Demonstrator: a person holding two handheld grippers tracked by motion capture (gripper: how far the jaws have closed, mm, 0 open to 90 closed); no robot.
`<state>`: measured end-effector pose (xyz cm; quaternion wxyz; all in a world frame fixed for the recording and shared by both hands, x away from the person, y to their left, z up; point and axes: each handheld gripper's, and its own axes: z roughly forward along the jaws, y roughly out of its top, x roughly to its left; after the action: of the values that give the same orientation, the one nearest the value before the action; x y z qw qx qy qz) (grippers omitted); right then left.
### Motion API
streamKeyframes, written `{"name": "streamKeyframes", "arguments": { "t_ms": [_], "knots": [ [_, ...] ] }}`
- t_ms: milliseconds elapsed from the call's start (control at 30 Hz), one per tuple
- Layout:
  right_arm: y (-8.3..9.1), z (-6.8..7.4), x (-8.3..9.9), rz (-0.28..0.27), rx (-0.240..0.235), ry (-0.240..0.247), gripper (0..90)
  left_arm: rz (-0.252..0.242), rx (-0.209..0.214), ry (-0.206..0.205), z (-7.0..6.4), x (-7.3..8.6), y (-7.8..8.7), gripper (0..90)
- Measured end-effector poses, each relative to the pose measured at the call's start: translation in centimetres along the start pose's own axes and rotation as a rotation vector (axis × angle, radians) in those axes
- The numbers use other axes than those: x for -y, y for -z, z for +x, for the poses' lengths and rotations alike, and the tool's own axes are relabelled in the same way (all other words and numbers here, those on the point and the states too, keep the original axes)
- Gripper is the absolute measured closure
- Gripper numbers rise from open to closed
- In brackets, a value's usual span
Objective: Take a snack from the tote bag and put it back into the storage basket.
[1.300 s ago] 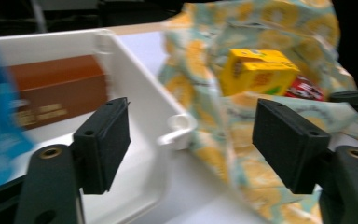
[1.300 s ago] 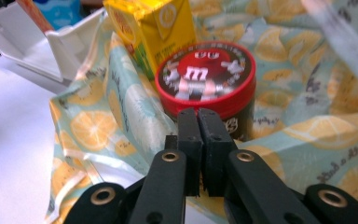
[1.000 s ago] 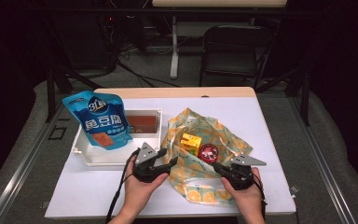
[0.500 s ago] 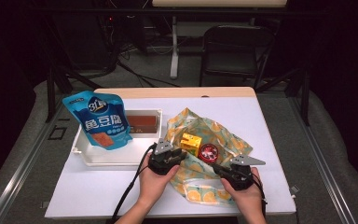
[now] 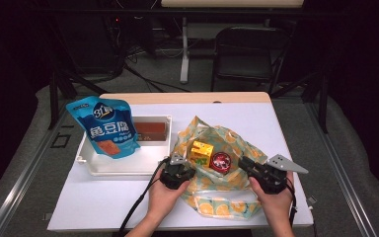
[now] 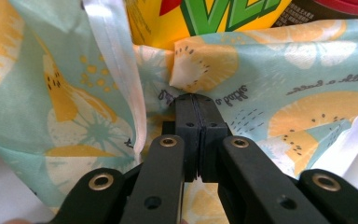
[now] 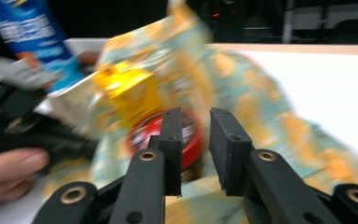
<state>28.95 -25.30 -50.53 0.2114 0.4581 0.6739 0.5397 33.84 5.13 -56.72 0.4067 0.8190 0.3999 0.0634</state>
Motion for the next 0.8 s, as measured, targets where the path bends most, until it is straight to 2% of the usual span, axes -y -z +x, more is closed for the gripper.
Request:
{"name": "streamKeyframes", "arguments": {
  "t_ms": [67, 133, 167, 200, 267, 333, 400, 500, 600, 633, 700, 733, 800],
  "knots": [
    [-1.1, -0.9, -0.3, 0.012, 0.026, -0.009, 70.7, -0.002, 0.001, -0.004, 0.0, 0.0, 0.0, 89.3],
    [-2.5, -1.9, -0.2, 0.068, 0.042, -0.024, 72.0, -0.006, 0.0, -0.011, 0.0, 0.1, 0.0, 89.2],
    [-3.5, -2.7, 0.1, 0.105, 0.072, -0.034, 74.1, -0.006, 0.001, -0.007, 0.0, 0.1, 0.1, 89.1],
    [-4.3, -3.3, 0.5, 0.145, 0.083, -0.055, 76.3, -0.01, -0.001, -0.009, 0.0, 0.2, 0.1, 89.1],
    [-5.7, -4.6, 1.6, 0.246, 0.13, -0.089, 81.6, -0.007, 0.01, -0.007, 0.1, 0.3, 0.2, 88.9],
    [-6.3, -5.3, 2.5, 0.309, 0.16, -0.102, 83.2, -0.011, 0.012, -0.002, 0.1, 0.4, 0.2, 88.8],
    [-6.1, -5.5, 2.7, 0.291, 0.16, -0.11, 82.1, -0.014, 0.022, 0.002, 0.1, 0.4, 0.2, 88.6],
    [-4.4, -4.6, 1.7, 0.203, 0.148, -0.09, 75.9, -0.02, 0.041, -0.002, 0.2, 0.4, 0.3, 82.5],
    [-2.1, -2.7, 0.4, 0.11, 0.124, -0.036, 73.7, -0.057, 0.063, -0.005, 0.1, 0.5, 1.0, 73.6],
    [-1.3, -1.9, -0.1, 0.097, 0.118, -0.007, 73.5, -0.066, 0.062, -0.004, 0.1, 0.5, 1.4, 70.7],
    [-0.3, -0.5, -0.9, 0.046, 0.077, 0.015, 73.6, -0.098, 0.077, 0.006, 0.1, 0.5, 2.2, 67.0],
    [0.0, 0.2, -1.1, 0.037, 0.055, 0.032, 73.6, -0.106, 0.081, 0.008, 0.0, 0.5, 2.5, 64.9],
    [0.0, 1.2, -1.3, 0.04, 0.022, 0.063, 74.2, -0.12, 0.082, -0.017, -0.1, 0.4, 3.5, 62.1]
  ]
}}
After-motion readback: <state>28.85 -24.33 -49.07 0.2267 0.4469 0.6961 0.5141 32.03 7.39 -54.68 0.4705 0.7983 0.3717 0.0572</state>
